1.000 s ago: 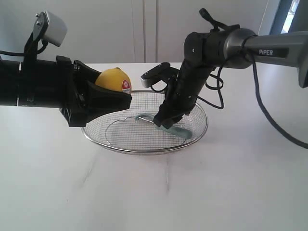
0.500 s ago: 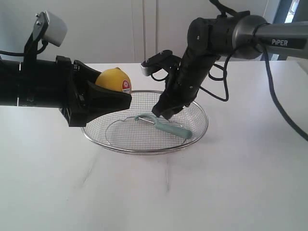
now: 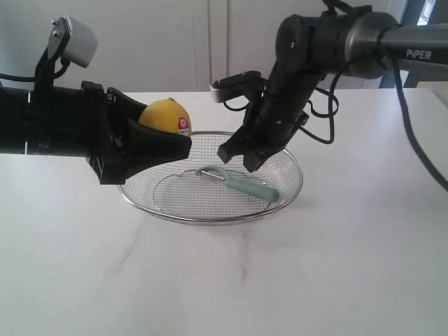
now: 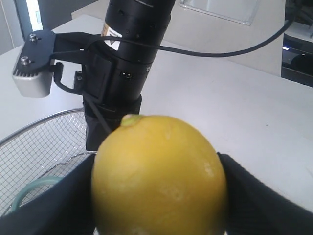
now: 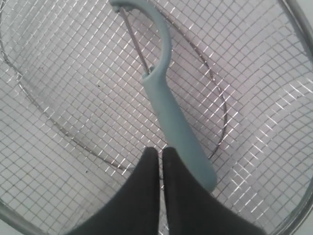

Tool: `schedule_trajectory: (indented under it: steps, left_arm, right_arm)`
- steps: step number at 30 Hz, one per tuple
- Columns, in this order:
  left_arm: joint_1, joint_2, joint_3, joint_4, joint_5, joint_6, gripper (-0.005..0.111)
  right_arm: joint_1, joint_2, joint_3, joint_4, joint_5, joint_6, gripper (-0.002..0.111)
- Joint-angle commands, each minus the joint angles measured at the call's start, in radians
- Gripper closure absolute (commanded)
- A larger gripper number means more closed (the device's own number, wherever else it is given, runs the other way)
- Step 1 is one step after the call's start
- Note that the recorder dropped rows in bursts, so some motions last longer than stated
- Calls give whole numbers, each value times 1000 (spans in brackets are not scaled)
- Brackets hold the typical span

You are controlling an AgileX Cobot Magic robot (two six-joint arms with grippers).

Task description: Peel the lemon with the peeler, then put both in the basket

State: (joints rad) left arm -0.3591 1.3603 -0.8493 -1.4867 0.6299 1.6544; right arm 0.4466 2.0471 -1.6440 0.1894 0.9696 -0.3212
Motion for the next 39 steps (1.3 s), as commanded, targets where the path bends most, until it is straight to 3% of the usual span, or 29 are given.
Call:
schedule_trajectory:
  steps: [1, 9, 14, 30, 39]
  left_arm:
    - [-2, -5, -1, -29, 16, 2, 107]
    - [-2, -5, -1, -24, 17, 2, 107]
    - [-2, -5, -1, -24, 17, 2, 107]
    - [-2, -5, -1, -24, 17, 2, 107]
    - [-2, -5, -1, -24, 17, 2, 107]
  right_arm:
    - [-1, -34, -9, 4, 17, 51, 108]
    - [-15, -83, -9, 4, 54, 251, 108]
    - [-88, -136, -9, 3, 105, 321, 108]
    - [-357, -182, -7, -6, 204, 379, 108]
    - [-415, -182, -7, -19, 251, 379, 108]
